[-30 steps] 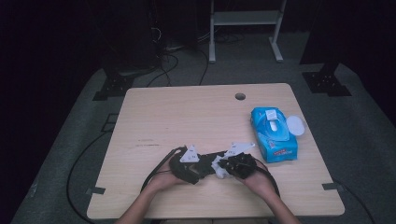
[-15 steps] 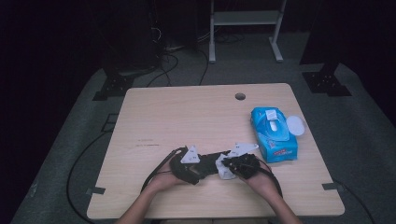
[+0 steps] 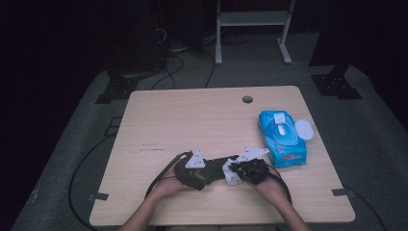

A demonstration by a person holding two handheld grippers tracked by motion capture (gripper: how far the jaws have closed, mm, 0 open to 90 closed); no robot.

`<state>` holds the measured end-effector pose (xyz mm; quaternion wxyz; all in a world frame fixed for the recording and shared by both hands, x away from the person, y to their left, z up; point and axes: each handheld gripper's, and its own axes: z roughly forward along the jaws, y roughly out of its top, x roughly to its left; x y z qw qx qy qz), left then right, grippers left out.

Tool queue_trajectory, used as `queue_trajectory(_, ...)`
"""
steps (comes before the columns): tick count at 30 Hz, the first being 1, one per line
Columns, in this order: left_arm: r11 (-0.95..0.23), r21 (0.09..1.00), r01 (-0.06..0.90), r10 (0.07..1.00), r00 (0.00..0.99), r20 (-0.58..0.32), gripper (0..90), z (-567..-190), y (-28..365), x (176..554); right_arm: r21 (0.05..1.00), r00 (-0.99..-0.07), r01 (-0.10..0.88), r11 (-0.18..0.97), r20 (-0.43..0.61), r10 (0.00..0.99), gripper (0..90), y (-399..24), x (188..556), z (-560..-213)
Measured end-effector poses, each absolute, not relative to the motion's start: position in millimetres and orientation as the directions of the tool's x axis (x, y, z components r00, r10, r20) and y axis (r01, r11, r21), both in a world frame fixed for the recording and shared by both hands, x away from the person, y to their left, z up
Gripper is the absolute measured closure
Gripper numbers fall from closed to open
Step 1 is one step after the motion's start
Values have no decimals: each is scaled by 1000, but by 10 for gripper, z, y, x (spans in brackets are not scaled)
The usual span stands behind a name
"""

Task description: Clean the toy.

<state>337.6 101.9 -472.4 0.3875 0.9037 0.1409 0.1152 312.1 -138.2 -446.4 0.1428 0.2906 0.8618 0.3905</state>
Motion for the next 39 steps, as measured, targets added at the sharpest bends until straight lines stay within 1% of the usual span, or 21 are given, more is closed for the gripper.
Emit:
queue_trajectory(2, -660, 733, 163, 345, 933, 103, 241, -4727, 1006, 3367, 762, -823, 373, 529, 8, 569, 873, -1272, 3090, -4490)
queue_trajectory(5, -660, 733, 165, 346, 933, 102, 241, -4722, 1018, 3362, 756, -844, 346, 556, -9, 537, 871, -1167, 3065, -4497)
queue_trajectory(7, -658, 735, 167, 348, 932, 101, 241, -4722, 1024, 3363, 757, -842, 349, 552, -5, 539, 871, -1182, 3076, -4491)
queue_trajectory(8, -657, 735, 167, 348, 932, 99, 241, -4720, 1033, 3365, 755, -819, 365, 545, -18, 573, 872, -1262, 3110, -4476)
queue_trajectory(10, -654, 738, 167, 347, 933, 97, 241, -4716, 1035, 3367, 756, -806, 378, 535, -15, 591, 872, -1310, 3128, -4470)
queue_trajectory(11, -645, 746, 167, 350, 932, 93, 241, -4711, 1030, 3366, 763, -787, 404, 505, 8, 617, 872, -1369, 3144, -4461)
queue_trajectory(14, -646, 747, 156, 343, 934, 101, 241, -4687, 1013, 3355, 768, -791, 401, 499, 16, 612, 872, -1330, 3128, -4464)
queue_trajectory(16, -642, 751, 152, 341, 935, 102, 241, -4691, 990, 3336, 780, -817, 391, 488, 50, 574, 872, -1221, 3111, -4480)
queue_trajectory(19, -646, 749, 147, 342, 933, 111, 241, -4686, 994, 3321, 776, -841, 353, 522, 19, 541, 872, -1087, 3102, -4471)
queue_trajectory(23, -633, 760, 146, 348, 931, 111, 241, -4661, 1027, 3324, 772, -809, 365, 520, -13, 588, 873, -1180, 3139, -4435)
queue_trajectory(24, -628, 764, 149, 349, 931, 106, 241, -4658, 1029, 3327, 774, -793, 382, 505, -6, 609, 873, -1237, 3159, -4432)
queue_trajectory(25, -625, 767, 145, 348, 931, 108, 241, -4651, 1019, 3324, 780, -787, 396, 484, 17, 616, 873, -1265, 3163, -4434)
queue_trajectory(26, -625, 767, 145, 348, 931, 108, 241, -4651, 1019, 3324, 780, -787, 396, 484, 17, 616, 873, -1265, 3163, -4434)
queue_trajectory(27, -626, 767, 141, 347, 931, 112, 241, -4646, 1014, 3321, 785, -807, 376, 493, 16, 590, 872, -1192, 3128, -4433)
queue_trajectory(28, -622, 770, 142, 349, 931, 110, 241, -4646, 1009, 3316, 785, -807, 376, 493, 16, 590, 872, -1192, 3128, -4433)
queue_trajectory(29, -623, 770, 138, 346, 932, 113, 241, -4642, 1003, 3311, 794, -840, 348, 499, 27, 542, 872, -1078, 3082, -4438)
queue_trajectory(30, -630, 765, 134, 343, 932, 120, 241, -4642, 1002, 3308, 794, -840, 348, 499, 27, 542, 872, -1078, 3082, -4438)
queue_trajectory(32, -632, 764, 135, 344, 931, 121, 241, -4653, 1009, 3303, 786, -854, 317, 531, -6, 520, 872, -1005, 3058, -4428)
queue_trajectory(35, -627, 768, 134, 347, 930, 122, 241, -4636, 1018, 3299, 786, -843, 334, 520, 2, 539, 872, -1061, 3094, -4426)
queue_trajectory(37, -616, 775, 138, 351, 930, 113, 241, -4636, 1010, 3304, 787, -818, 349, 508, -8, 575, 872, -1162, 3144, -4428)
queue_trajectory(39, -615, 777, 137, 351, 930, 114, 241, -4635, 1001, 3306, 789, -807, 370, 490, 12, 590, 873, -1199, 3162, -4423)
